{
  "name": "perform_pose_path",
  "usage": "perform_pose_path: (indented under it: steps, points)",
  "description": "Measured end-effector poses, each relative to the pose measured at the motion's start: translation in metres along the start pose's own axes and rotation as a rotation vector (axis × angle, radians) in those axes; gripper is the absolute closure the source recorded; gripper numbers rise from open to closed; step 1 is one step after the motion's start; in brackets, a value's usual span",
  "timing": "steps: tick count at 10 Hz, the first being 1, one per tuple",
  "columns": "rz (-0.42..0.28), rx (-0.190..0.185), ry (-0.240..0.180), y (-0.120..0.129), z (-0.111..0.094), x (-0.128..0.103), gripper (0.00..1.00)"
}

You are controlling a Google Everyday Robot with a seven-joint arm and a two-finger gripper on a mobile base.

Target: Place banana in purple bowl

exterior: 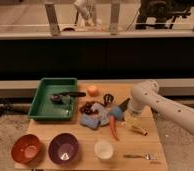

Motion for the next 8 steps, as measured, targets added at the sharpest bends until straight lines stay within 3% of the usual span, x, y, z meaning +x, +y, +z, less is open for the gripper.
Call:
perform_pose_path:
  steps: [4, 8]
  points:
    - [0.002, -0.040, -0.005, 0.012, 0.028, 0.024, 0.24]
    - [0.007, -0.050, -0.016, 0.016, 0.030, 0.036, 0.63]
